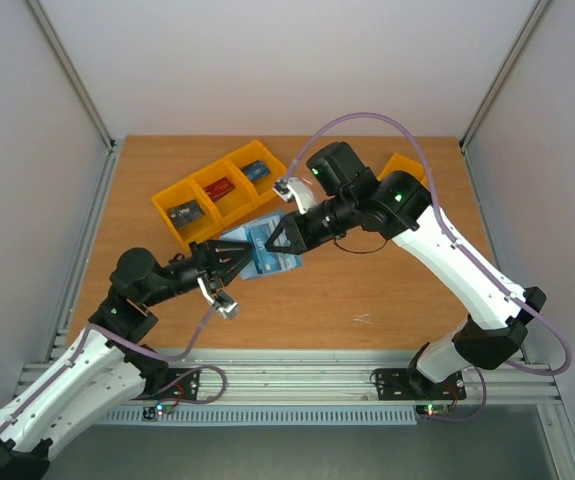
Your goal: Take the credit cards out of the card holder
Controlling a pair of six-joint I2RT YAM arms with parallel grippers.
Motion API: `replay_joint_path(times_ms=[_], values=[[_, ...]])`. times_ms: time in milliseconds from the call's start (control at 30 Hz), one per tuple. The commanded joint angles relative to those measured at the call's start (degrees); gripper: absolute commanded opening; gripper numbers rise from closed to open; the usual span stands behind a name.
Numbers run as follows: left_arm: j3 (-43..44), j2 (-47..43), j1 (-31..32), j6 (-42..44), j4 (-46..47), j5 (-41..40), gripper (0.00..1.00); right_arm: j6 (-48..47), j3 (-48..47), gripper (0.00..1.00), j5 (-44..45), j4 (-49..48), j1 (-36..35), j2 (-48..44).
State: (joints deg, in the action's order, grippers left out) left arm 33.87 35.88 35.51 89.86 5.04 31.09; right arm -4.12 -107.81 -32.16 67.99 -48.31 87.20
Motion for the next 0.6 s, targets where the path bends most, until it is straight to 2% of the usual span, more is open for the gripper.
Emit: replay_joint_path(times_ms=[0,167,300,333,433,567], values=[[-0.7,1.0,0.4,11.4,7.6,-0.4,0.26,-0.5,0.2,0.01,-5.6,-2.9,-0.4,-1.4],[-0.3,2.4,0.4,12.6,11.1,-2.0,0.23,-0.6,0.7,0.01,-9.0,-3.8,-0.4,-1.4],[0.2,2.3,0.4,12.5,11.4,-1.0,0.03,-0.7,1.3,0.01,-9.0,-3.9,-0.4,-1.6],[0.1,2.3,0.4,12.7,11.6,-0.7,0.01,-0.7,1.4,0.01,-9.1,-4.0,-0.4,-1.7],[-0.1,2.2,0.5,12.9,12.2,0.1,0.00,-0.8,1.6,0.01,-9.2,-4.6,-0.3,-2.2],[-0.4,1.8,0.6,13.3,11.9,0.3,0.00,-0.6,2.3,0.08,-8.8,-4.7,0.7,-3.2]])
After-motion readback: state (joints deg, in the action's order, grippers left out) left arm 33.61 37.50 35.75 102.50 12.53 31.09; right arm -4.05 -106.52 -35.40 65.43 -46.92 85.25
